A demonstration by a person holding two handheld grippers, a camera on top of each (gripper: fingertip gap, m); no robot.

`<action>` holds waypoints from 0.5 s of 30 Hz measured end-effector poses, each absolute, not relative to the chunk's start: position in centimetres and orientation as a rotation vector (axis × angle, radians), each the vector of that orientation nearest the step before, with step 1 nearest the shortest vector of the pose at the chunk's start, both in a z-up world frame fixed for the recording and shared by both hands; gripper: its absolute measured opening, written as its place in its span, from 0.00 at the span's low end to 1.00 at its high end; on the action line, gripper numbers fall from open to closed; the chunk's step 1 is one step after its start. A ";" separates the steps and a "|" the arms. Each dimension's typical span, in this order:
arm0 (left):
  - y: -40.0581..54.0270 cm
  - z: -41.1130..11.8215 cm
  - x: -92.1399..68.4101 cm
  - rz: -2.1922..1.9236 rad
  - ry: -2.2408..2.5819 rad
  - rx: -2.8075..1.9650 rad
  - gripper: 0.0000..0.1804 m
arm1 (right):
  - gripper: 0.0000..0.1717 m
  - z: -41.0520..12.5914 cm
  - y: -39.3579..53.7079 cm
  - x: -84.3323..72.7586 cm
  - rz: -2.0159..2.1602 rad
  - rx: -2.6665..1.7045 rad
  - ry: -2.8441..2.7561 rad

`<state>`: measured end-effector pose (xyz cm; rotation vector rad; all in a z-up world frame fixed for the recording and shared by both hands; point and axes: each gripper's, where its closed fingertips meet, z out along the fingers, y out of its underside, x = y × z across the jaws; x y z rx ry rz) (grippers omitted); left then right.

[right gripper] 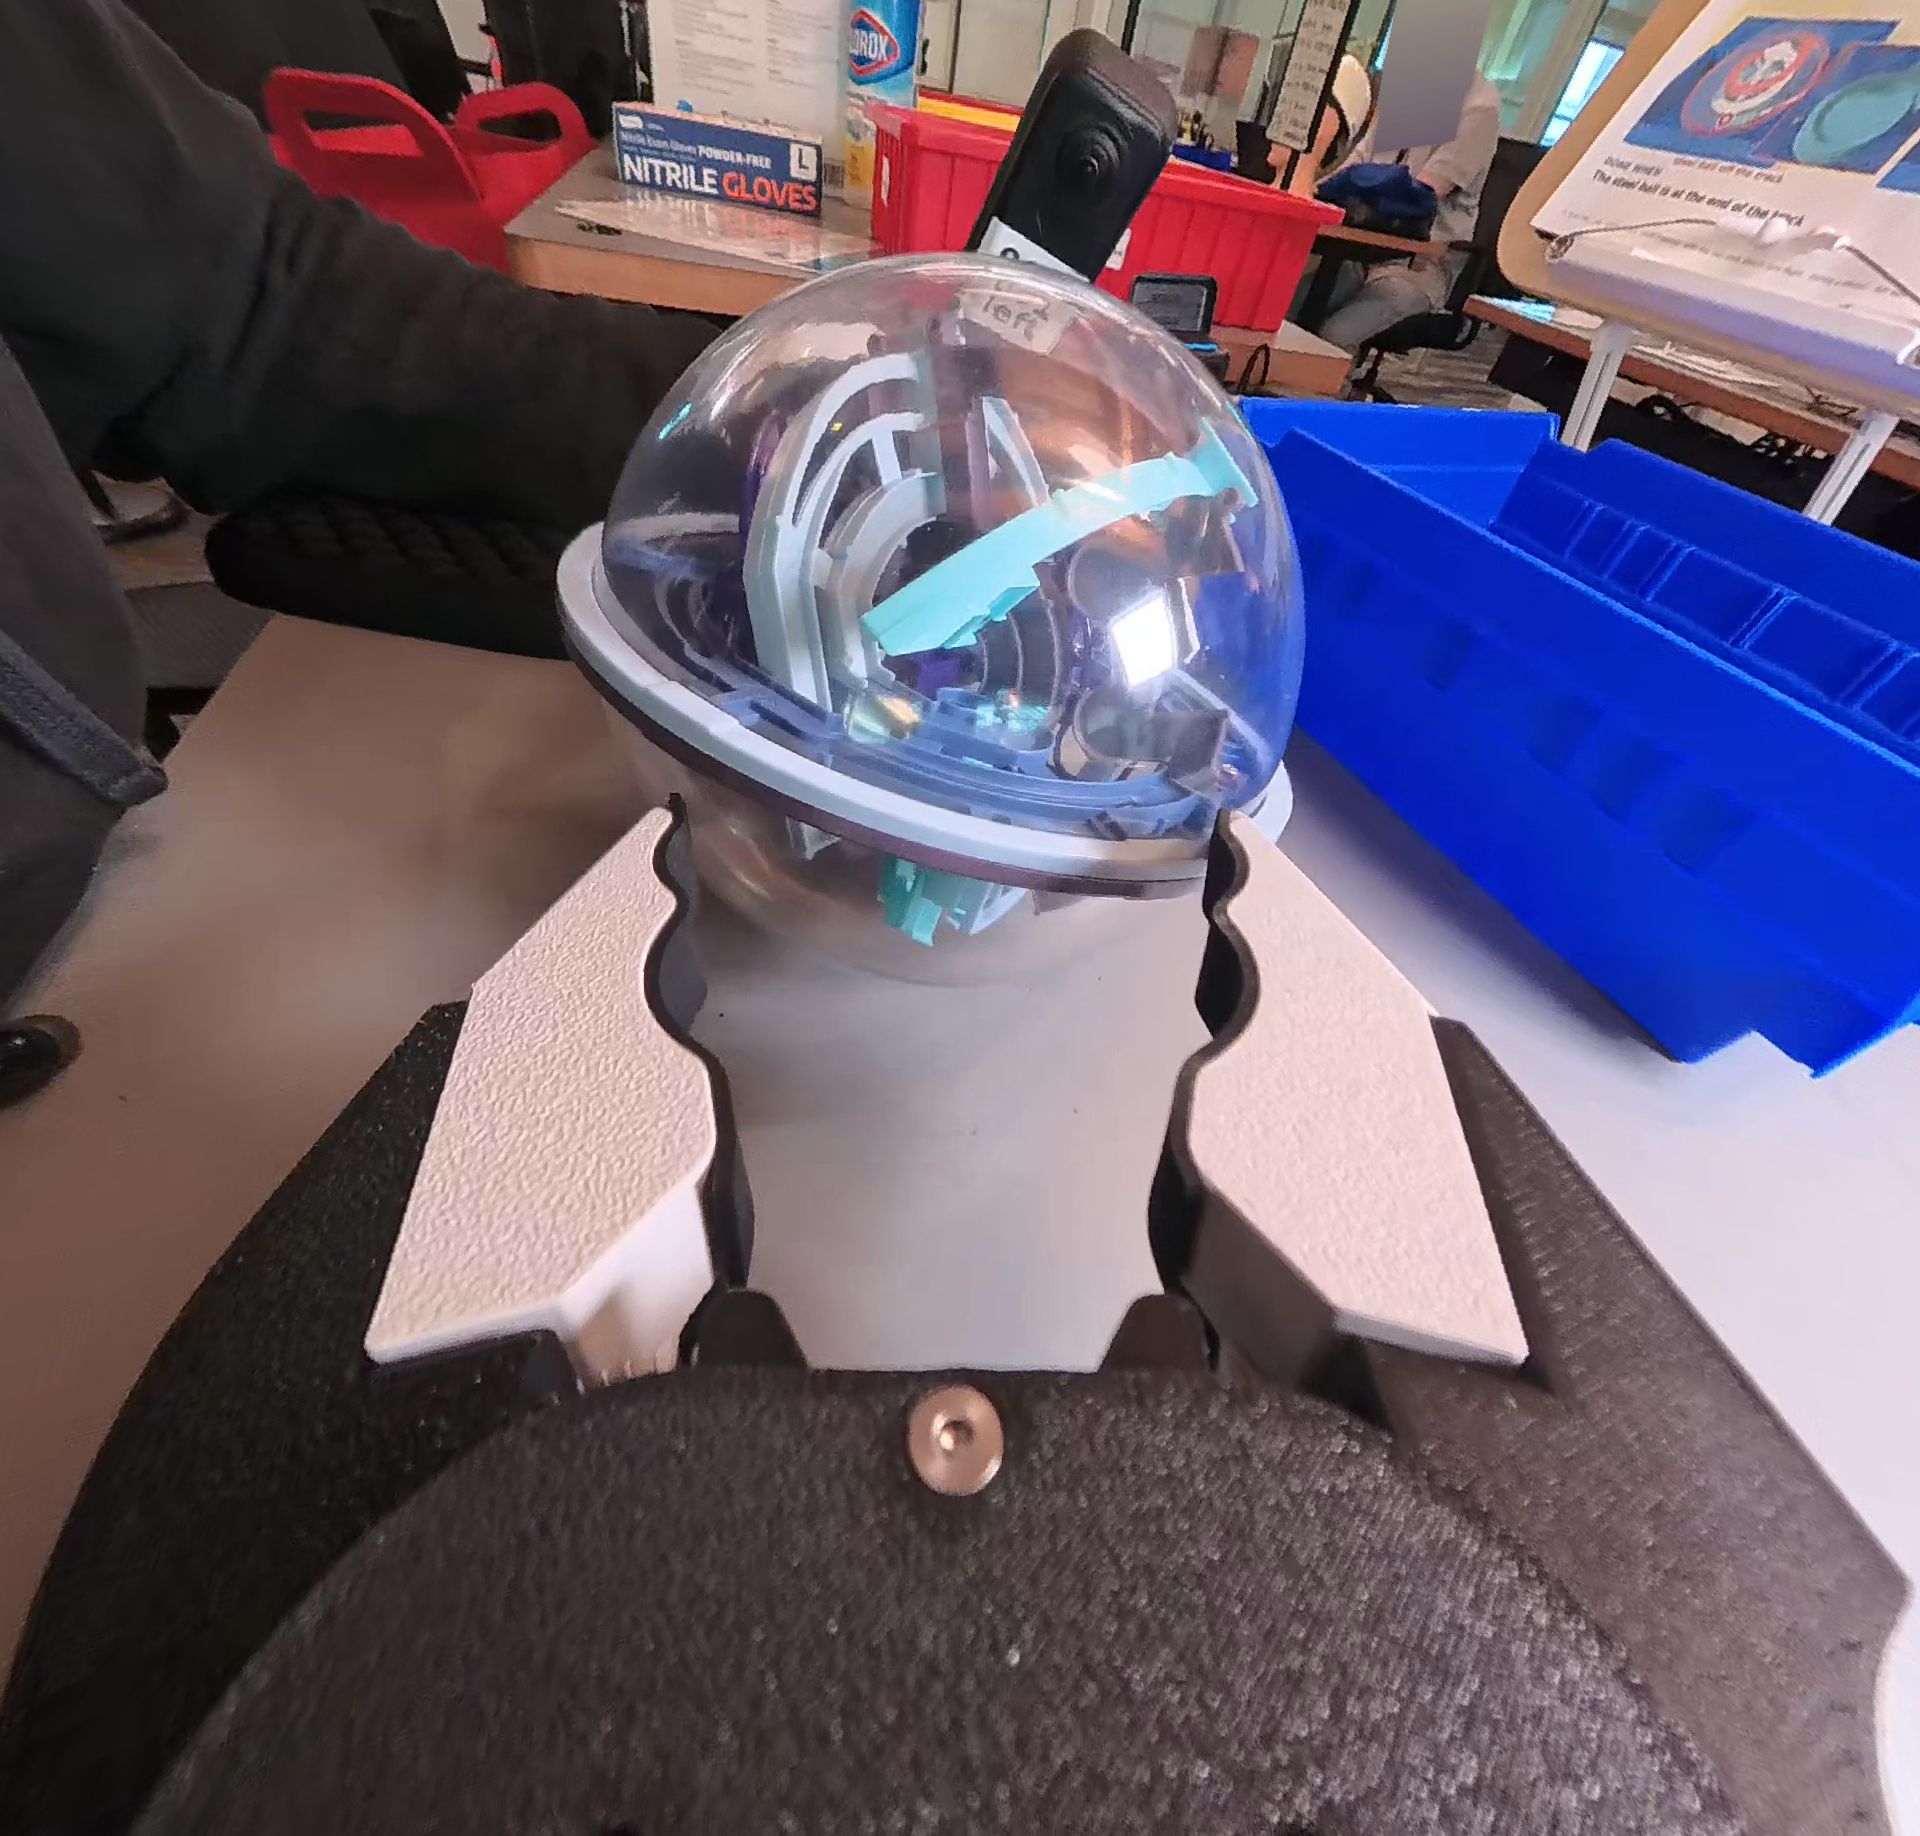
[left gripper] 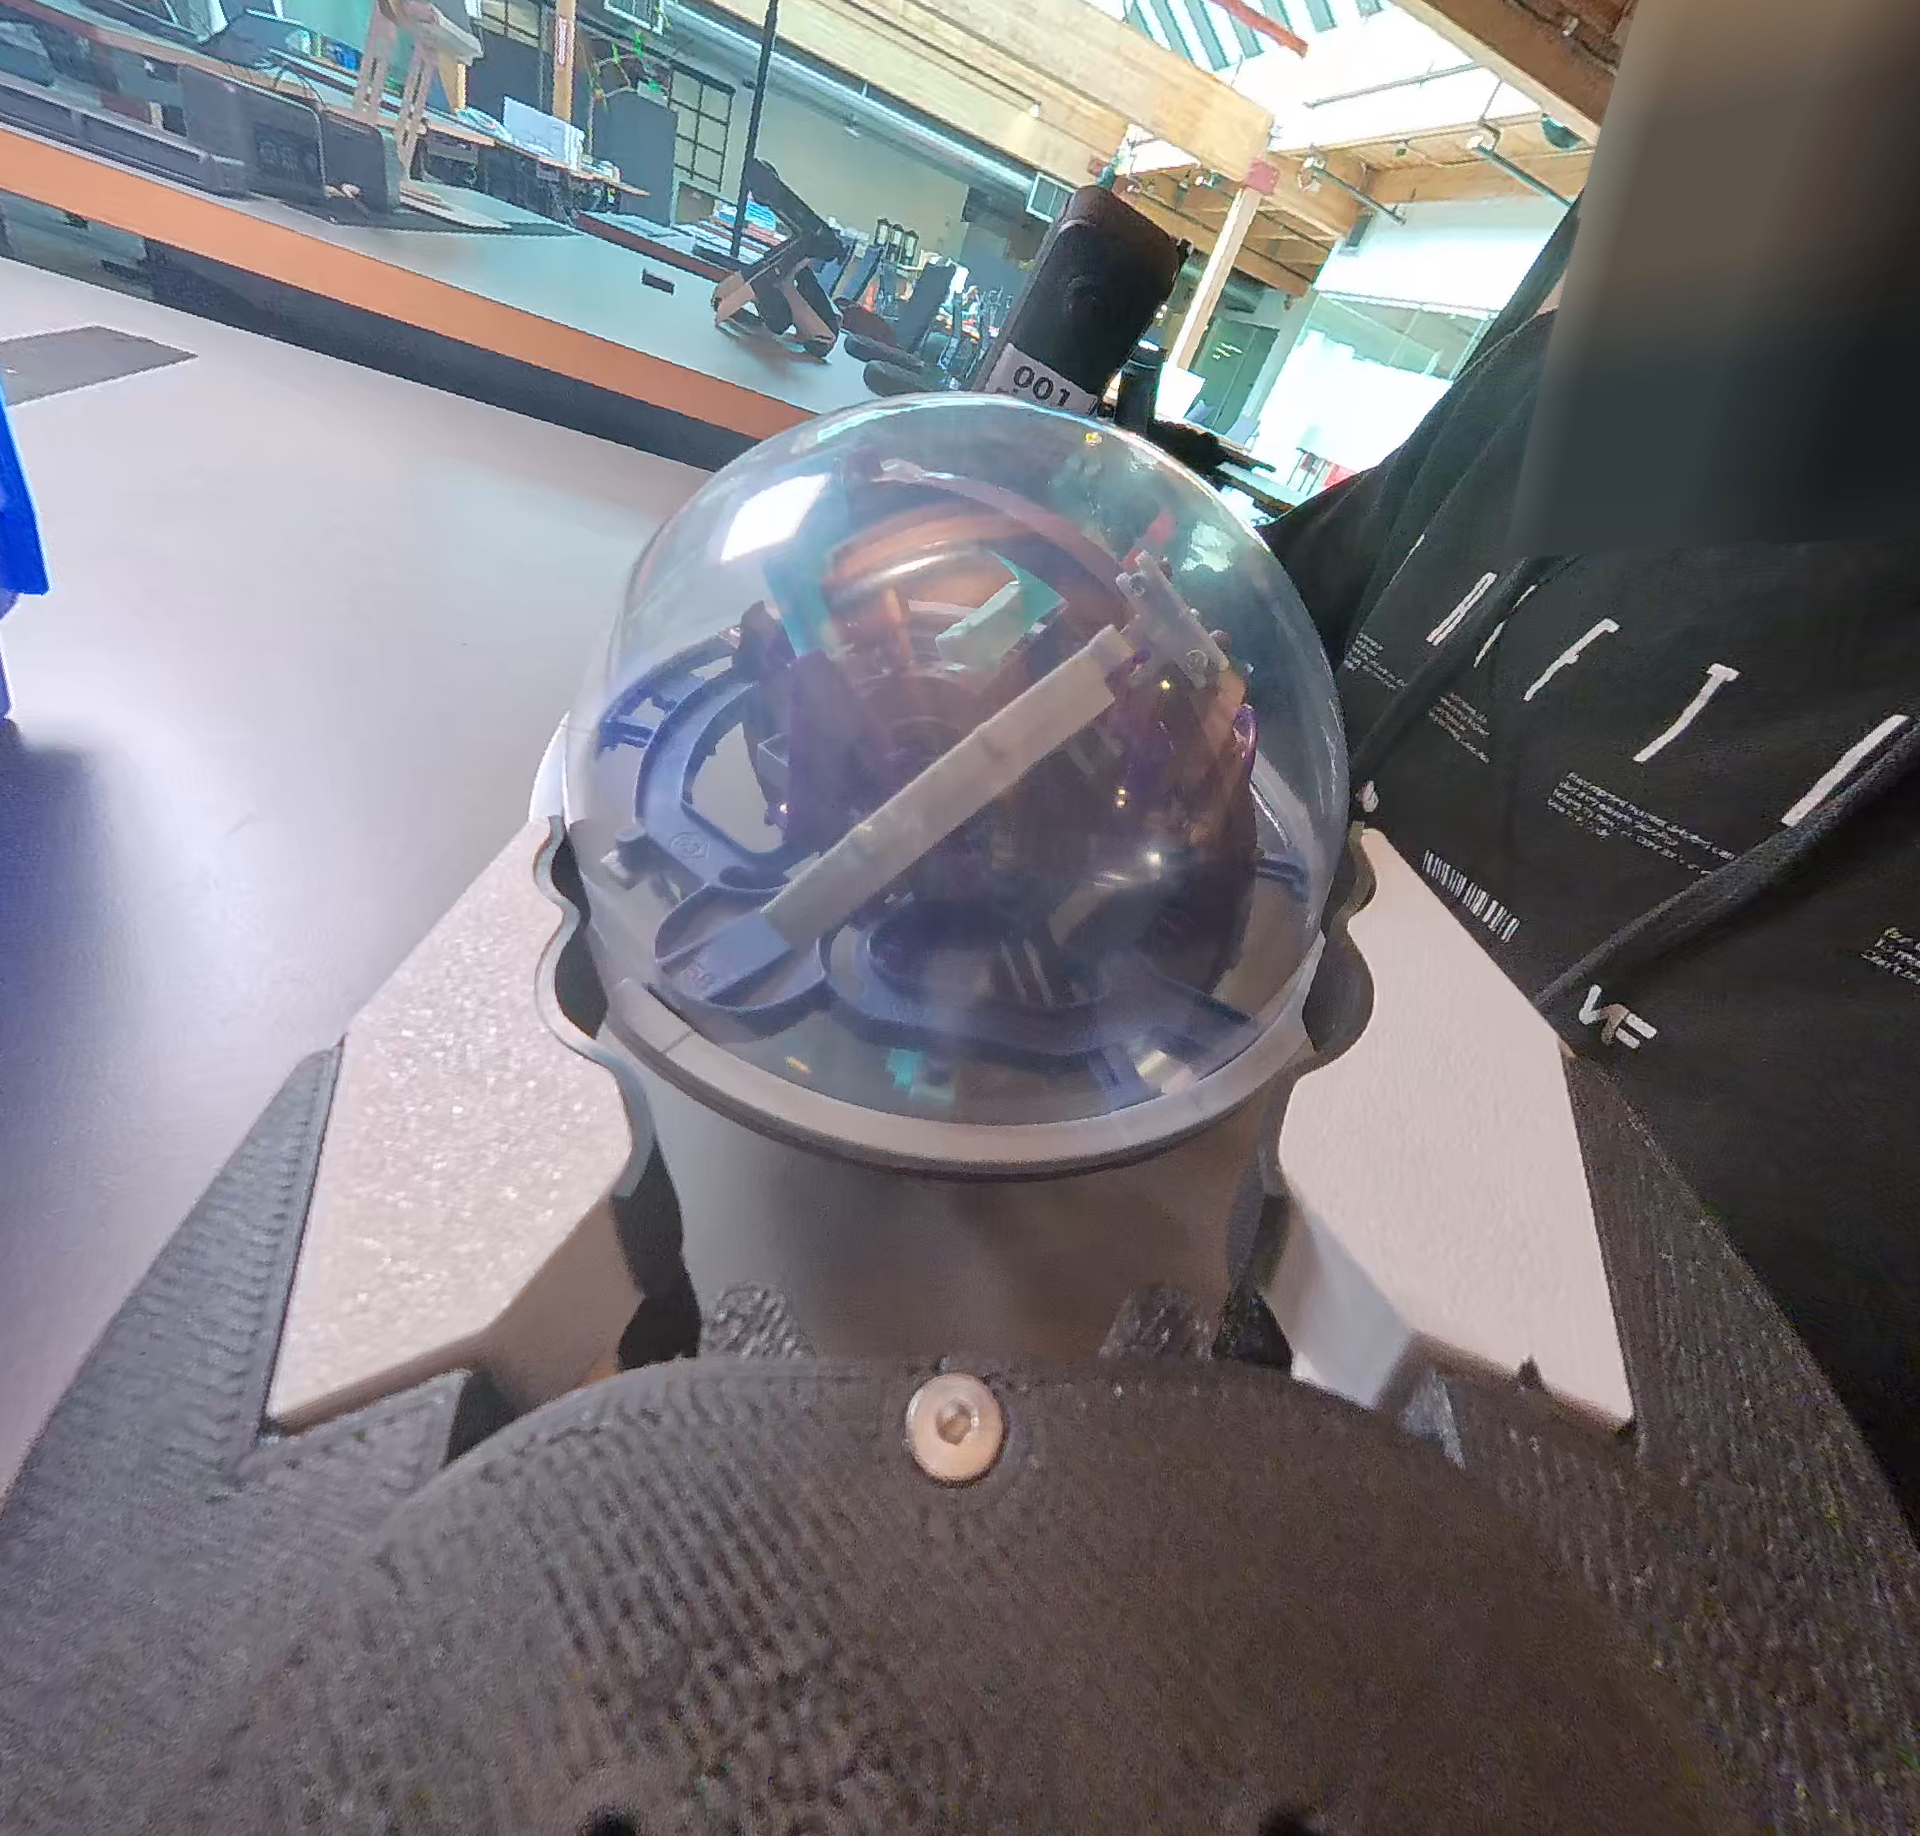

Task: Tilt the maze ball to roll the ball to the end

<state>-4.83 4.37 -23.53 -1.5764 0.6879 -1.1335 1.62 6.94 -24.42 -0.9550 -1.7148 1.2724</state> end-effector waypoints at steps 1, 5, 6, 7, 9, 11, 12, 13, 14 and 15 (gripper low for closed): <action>4.3 -23.5 -4.8 -1.125 0.695 -1.576 0.76 | 0.56 -24.4 6.9 1.6 1.274 -0.953 -1.713; 4.2 -23.6 -4.6 -1.077 0.732 -1.573 0.76 | 0.57 -24.1 6.8 1.7 1.278 -0.933 -1.706; 4.1 -23.6 -4.5 -1.064 0.742 -1.572 0.76 | 0.57 -24.1 6.8 1.8 1.276 -0.925 -1.706; 4.1 -23.6 -4.5 -1.048 0.754 -1.569 0.76 | 0.57 -24.0 6.8 1.8 1.273 -0.916 -1.707; 4.0 -23.6 -4.4 -1.015 0.780 -1.558 0.76 | 0.57 -23.9 6.7 1.9 1.266 -0.895 -1.706; 3.9 -23.7 -4.2 -0.996 0.796 -1.552 0.76 | 0.57 -23.8 6.7 2.0 1.260 -0.879 -1.706; 3.9 -23.7 -4.2 -0.990 0.800 -1.549 0.76 | 0.57 -23.8 6.6 2.0 1.257 -0.874 -1.707; 3.9 -23.7 -4.2 -0.987 0.802 -1.547 0.76 | 0.57 -23.8 6.6 2.1 1.253 -0.871 -1.708; 3.9 -23.7 -4.2 -0.983 0.804 -1.546 0.76 | 0.57 -23.8 6.6 2.1 1.251 -0.870 -1.710; 3.9 -23.7 -4.1 -0.982 0.805 -1.547 0.76 | 0.57 -23.8 6.6 2.1 1.249 -0.869 -1.710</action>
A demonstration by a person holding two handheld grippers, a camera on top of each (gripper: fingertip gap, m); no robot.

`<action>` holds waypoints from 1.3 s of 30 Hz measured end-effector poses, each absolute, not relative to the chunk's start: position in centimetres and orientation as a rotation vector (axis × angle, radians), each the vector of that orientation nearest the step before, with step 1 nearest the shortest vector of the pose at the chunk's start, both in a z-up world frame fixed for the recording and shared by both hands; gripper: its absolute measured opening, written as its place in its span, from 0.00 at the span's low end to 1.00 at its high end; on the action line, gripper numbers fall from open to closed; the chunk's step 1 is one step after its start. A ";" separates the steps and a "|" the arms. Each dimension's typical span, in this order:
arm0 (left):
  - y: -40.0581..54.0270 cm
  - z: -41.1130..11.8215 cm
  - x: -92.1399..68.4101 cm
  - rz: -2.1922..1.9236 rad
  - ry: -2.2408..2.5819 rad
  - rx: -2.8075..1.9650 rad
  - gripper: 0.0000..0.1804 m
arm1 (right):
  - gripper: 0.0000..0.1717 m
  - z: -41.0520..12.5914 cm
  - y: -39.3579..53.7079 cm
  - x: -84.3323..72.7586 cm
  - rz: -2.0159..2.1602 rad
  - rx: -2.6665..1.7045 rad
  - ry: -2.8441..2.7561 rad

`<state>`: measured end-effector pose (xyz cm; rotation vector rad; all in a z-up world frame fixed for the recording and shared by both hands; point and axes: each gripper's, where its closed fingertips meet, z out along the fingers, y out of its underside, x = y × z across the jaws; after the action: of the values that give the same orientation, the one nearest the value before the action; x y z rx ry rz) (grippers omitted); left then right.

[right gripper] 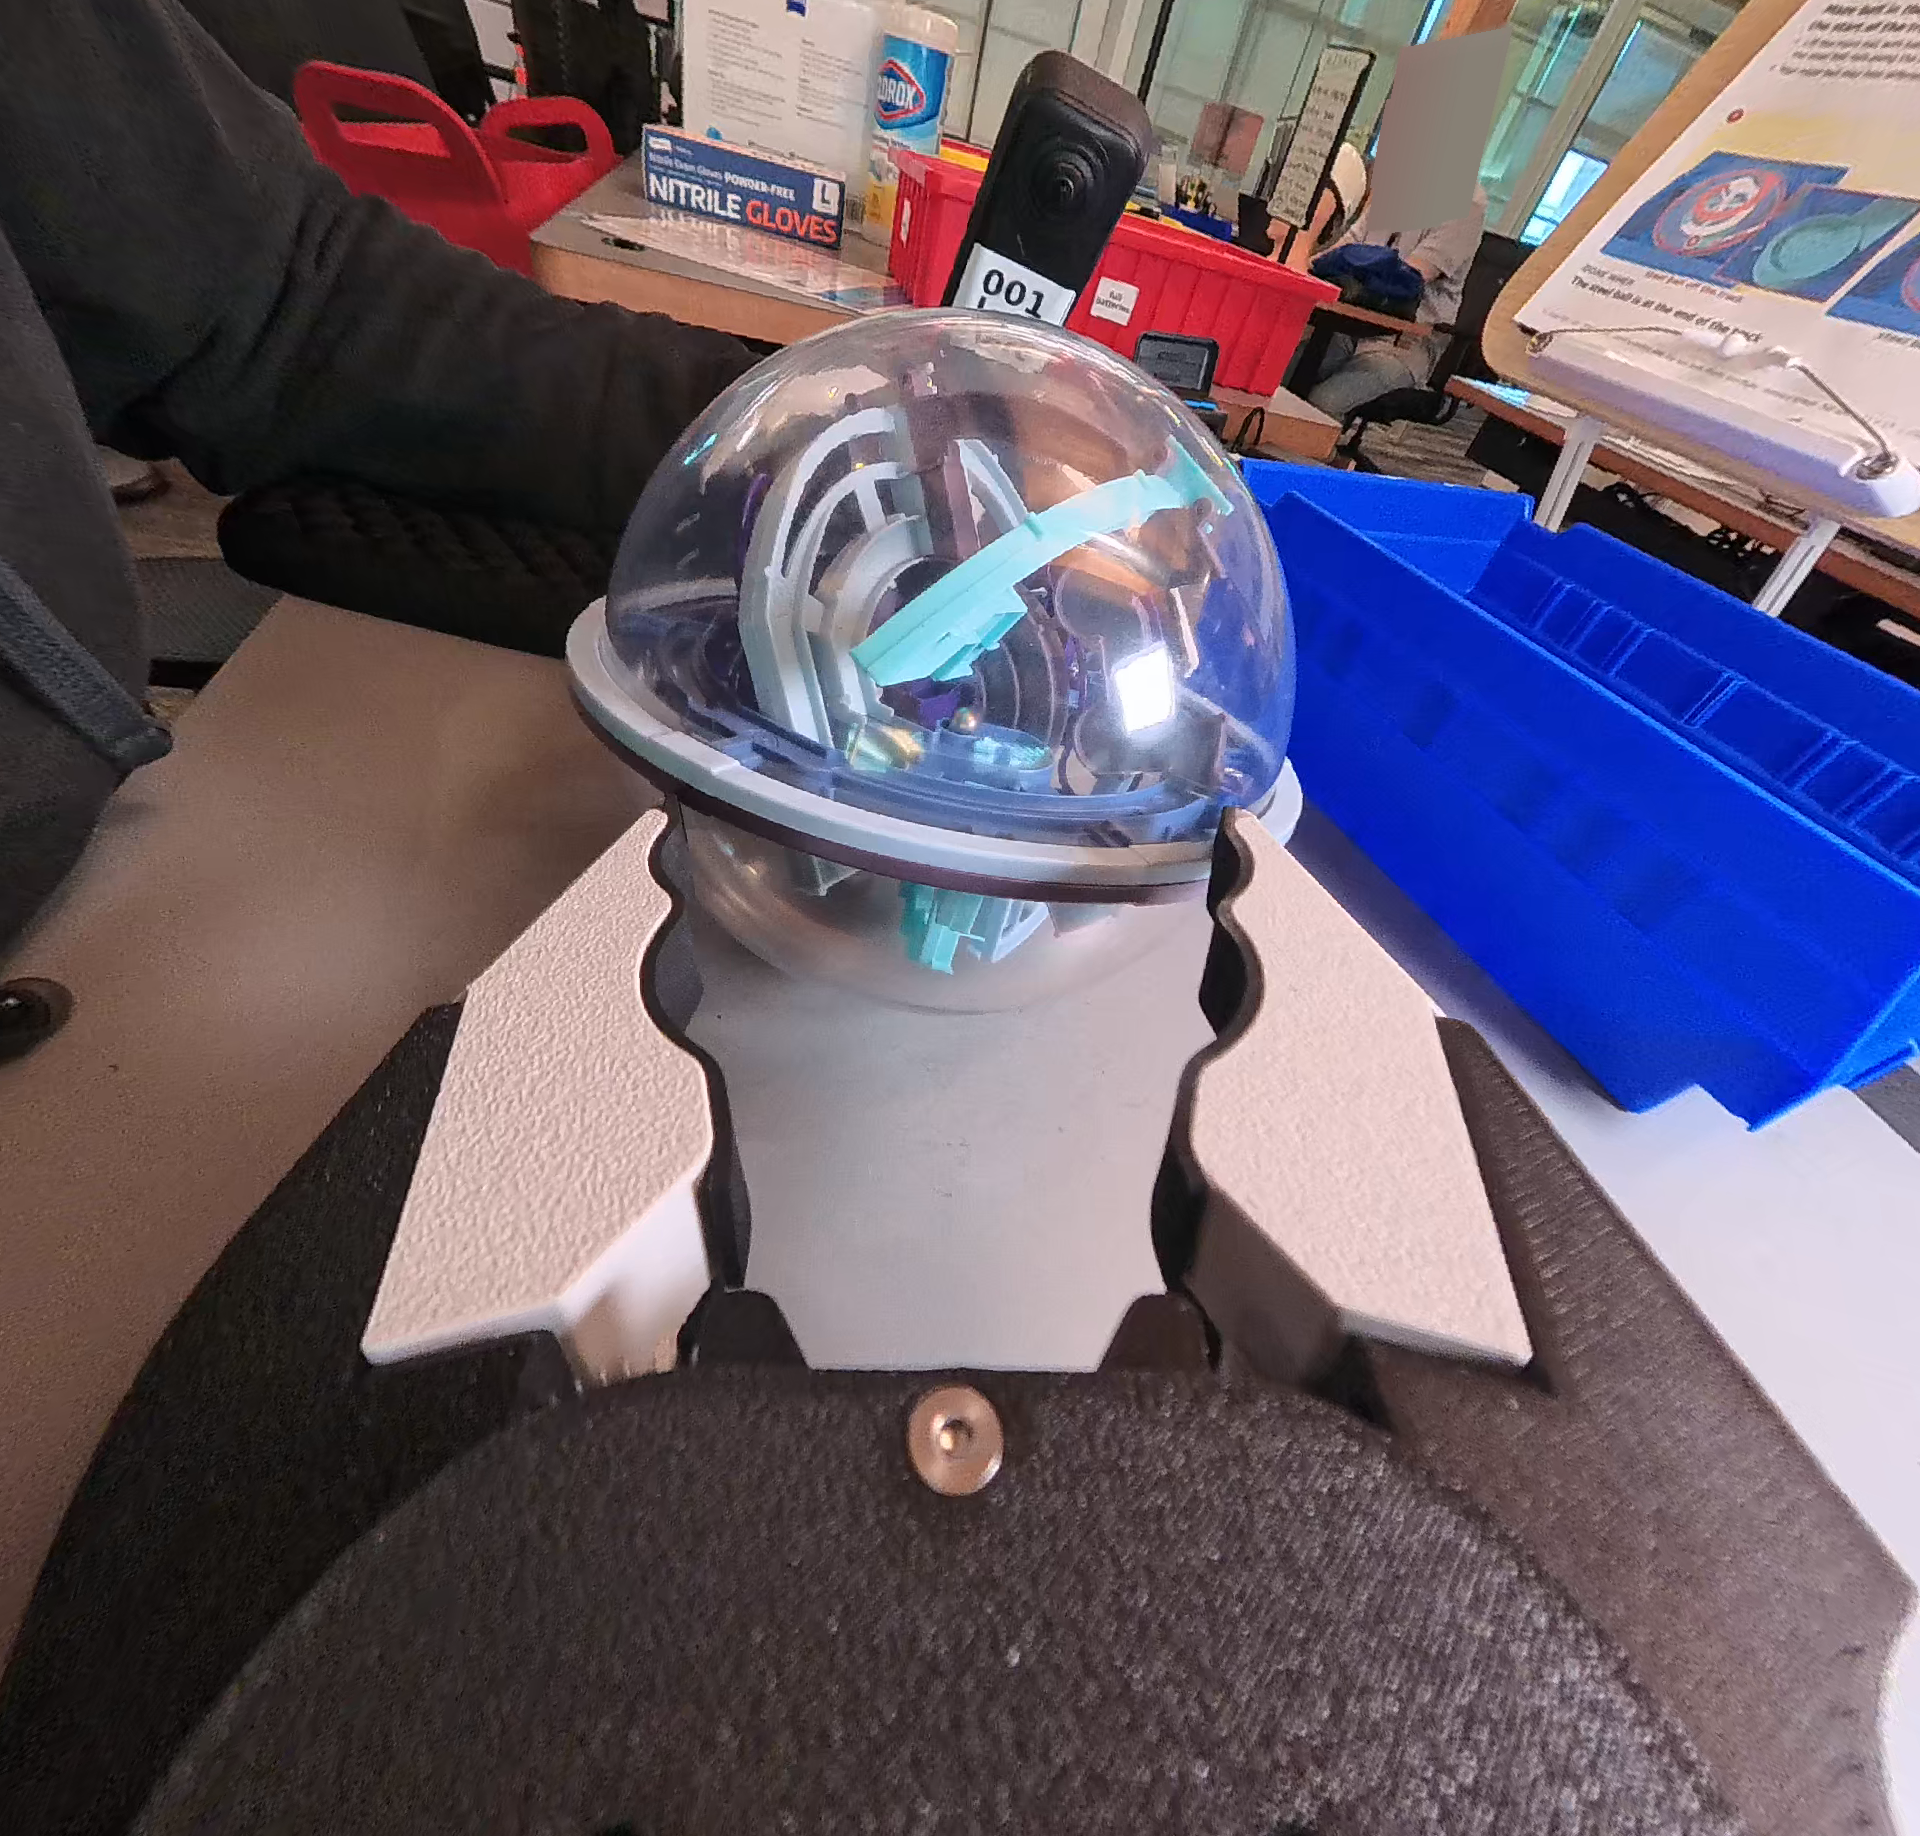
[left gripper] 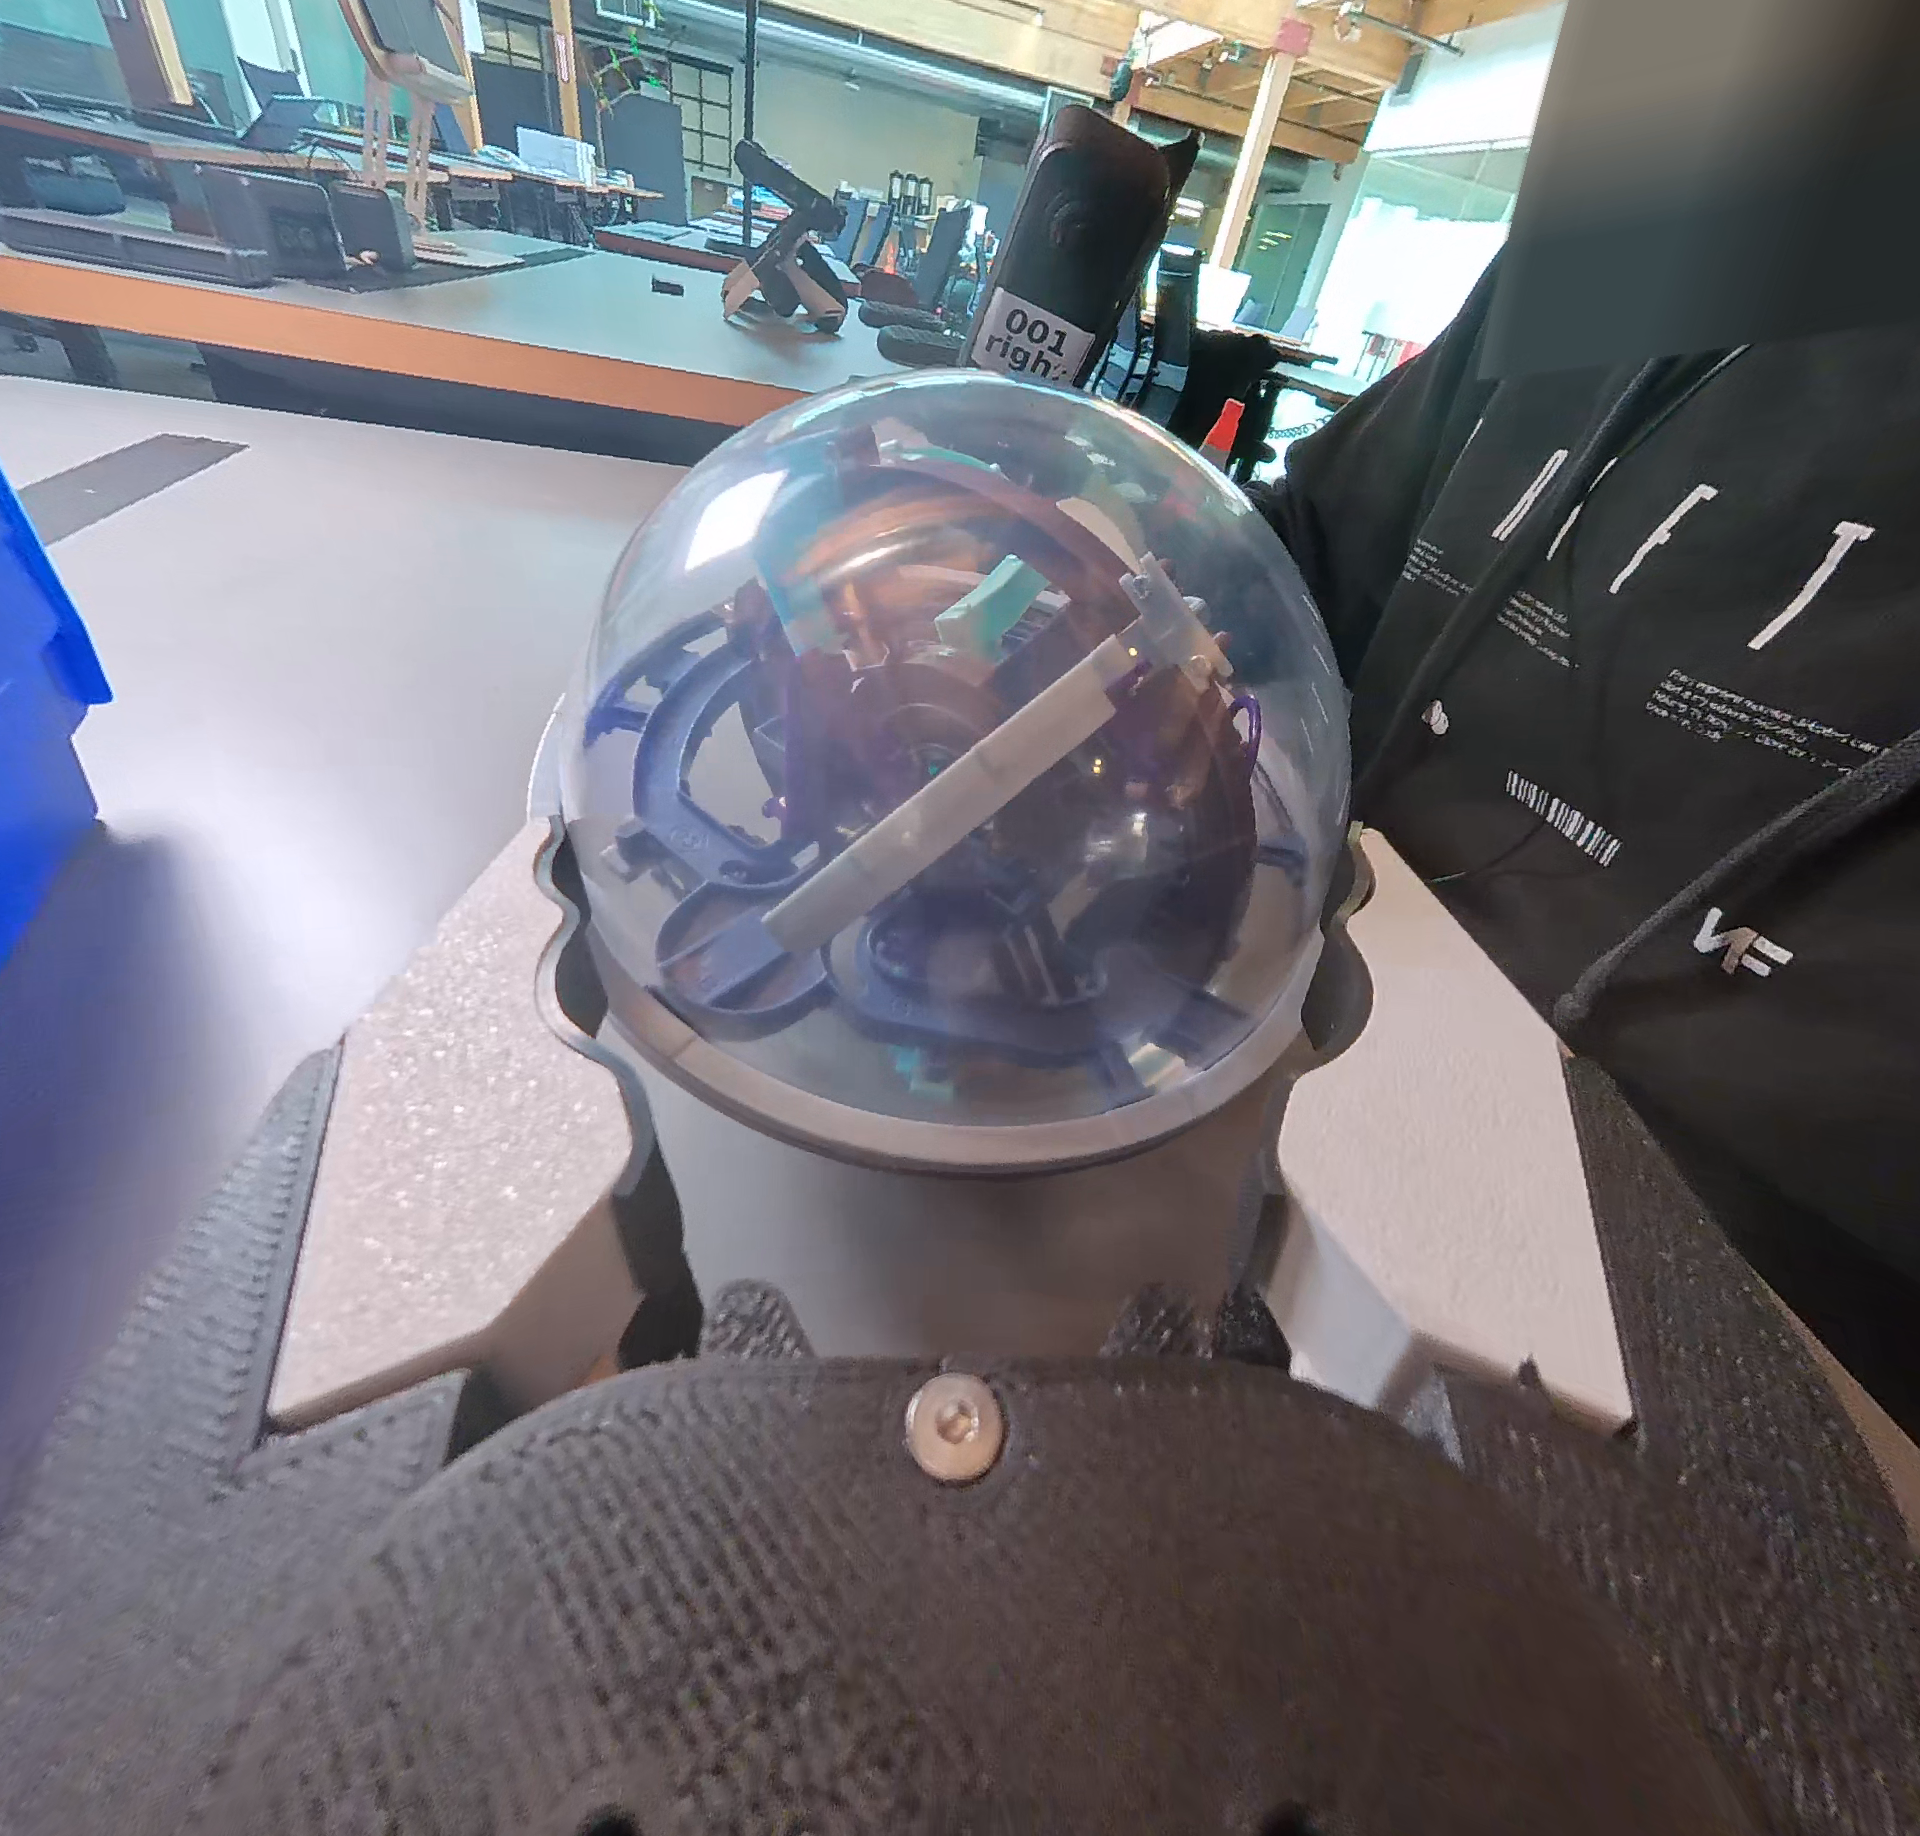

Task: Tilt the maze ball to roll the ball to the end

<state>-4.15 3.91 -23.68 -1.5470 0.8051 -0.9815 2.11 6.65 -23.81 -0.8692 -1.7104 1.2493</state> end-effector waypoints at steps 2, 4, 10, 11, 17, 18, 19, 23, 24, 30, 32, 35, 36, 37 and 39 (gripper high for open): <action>3.9 -23.7 -4.1 -0.979 0.806 -1.550 0.76 | 0.57 -23.8 6.7 2.1 1.248 -0.869 -1.711; 3.9 -23.7 -4.1 -0.975 0.811 -1.555 0.76 | 0.57 -23.8 6.6 2.2 1.248 -0.864 -1.711; 4.0 -23.7 -4.1 -1.007 0.785 -1.588 0.76 | 0.56 -23.7 6.7 2.1 1.279 -0.895 -1.702; 4.1 -23.8 -4.2 -1.022 0.772 -1.595 0.76 | 0.56 -23.6 6.8 2.1 1.289 -0.903 -1.696; 4.6 -23.7 -4.4 -1.068 0.703 -1.609 0.77 | 0.54 -23.5 7.3 2.1 1.315 -0.938 -1.675; 4.7 -23.6 -4.3 -1.067 0.697 -1.611 0.77 | 0.54 -23.5 7.3 2.1 1.319 -0.943 -1.675; 4.8 -23.5 -4.3 -1.063 0.692 -1.611 0.77 | 0.54 -23.6 7.4 2.2 1.323 -0.947 -1.674; 5.1 -23.4 -3.9 -1.035 0.684 -1.614 0.80 | 0.53 -23.6 7.8 2.2 1.348 -0.971 -1.664; 5.1 -23.3 -3.8 -1.036 0.679 -1.613 0.81 | 0.53 -23.6 7.9 2.2 1.356 -0.979 -1.662; 4.8 -22.7 -4.1 -1.101 0.644 -1.585 0.86 | 0.48 -23.8 8.4 2.3 1.385 -1.029 -1.659; 4.5 -22.7 -4.2 -1.112 0.648 -1.584 0.87 | 0.44 -23.9 8.5 2.5 1.395 -1.040 -1.664; 4.3 -23.1 -4.3 -1.095 0.668 -1.603 0.87 | 0.39 -23.9 8.7 2.7 1.411 -1.056 -1.665; 4.3 -23.3 -4.3 -1.081 0.673 -1.609 0.87 | 0.38 -24.0 8.8 2.7 1.413 -1.060 -1.665; 4.4 -23.5 -4.3 -1.066 0.677 -1.617 0.87 | 0.35 -24.0 8.9 2.7 1.413 -1.063 -1.666; 4.8 -23.9 -4.3 -1.044 0.671 -1.646 0.86 | 0.25 -24.2 8.9 2.8 1.401 -1.055 -1.681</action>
<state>-4.31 4.83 -23.91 -1.6458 0.6711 -1.0444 2.85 8.94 -24.19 -1.0552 -1.6814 1.4006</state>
